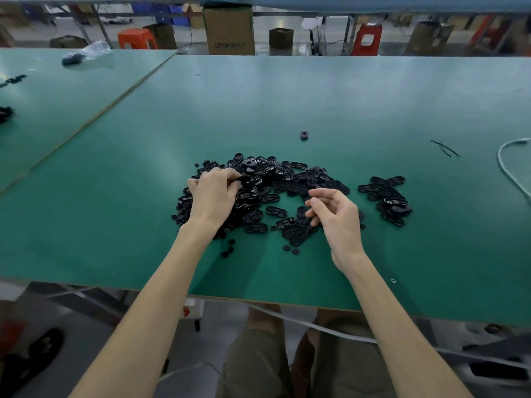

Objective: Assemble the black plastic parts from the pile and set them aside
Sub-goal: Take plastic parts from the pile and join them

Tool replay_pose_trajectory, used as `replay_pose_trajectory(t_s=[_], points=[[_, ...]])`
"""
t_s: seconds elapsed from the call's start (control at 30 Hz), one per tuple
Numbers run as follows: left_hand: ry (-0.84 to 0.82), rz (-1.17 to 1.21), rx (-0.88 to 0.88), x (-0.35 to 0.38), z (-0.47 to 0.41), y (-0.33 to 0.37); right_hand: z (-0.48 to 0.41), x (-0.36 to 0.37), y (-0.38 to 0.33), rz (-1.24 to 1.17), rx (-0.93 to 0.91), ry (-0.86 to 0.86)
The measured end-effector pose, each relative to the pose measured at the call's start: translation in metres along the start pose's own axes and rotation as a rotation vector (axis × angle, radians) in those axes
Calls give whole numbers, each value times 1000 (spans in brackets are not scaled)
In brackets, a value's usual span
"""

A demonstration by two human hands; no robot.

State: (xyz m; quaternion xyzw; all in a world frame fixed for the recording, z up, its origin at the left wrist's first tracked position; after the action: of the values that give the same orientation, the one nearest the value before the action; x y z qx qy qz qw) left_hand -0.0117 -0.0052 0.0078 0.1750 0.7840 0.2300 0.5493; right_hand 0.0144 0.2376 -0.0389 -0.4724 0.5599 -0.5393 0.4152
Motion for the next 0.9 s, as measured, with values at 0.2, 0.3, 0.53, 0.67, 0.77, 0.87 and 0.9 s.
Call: replay_pose_trajectory(t_s=[0.2,0.3,0.53,0.67,0.77,0.87,0.9], points=[[-333,461,129,0,21,41,5,5,-6,-24,-73,-128],[-342,481,155,13,28,48,6,4,-5,-19,-82,-122],[-38,207,47,1,11,15,0,-1,4,-32,-33,-58],[-32,-159,-103,-14,-4,-22,-2,-1,6,-34,-22,-52],[-54,-170,-113,-15,-3,-29,-1,-2,6,-42,-16,-52],[-22,-177,-98,-15,-3,-30,-1,-2,6,-42,-16,-55],[-9,-179,-96,-14,-3,-29,-1,-2,6,-42,-17,-53]])
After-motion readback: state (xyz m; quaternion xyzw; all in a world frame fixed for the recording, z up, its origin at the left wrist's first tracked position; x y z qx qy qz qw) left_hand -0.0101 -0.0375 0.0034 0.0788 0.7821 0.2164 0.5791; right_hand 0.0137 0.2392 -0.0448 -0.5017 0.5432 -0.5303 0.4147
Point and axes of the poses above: each hand's wrist, its own z-axis away from the middle knuckle, its own x-axis out of the palm, y = z × x, the point moved 3 cm from there along -z, towards the middle knuckle, and after that the axes turned 3 degrees about y, right-handed, at the moved point
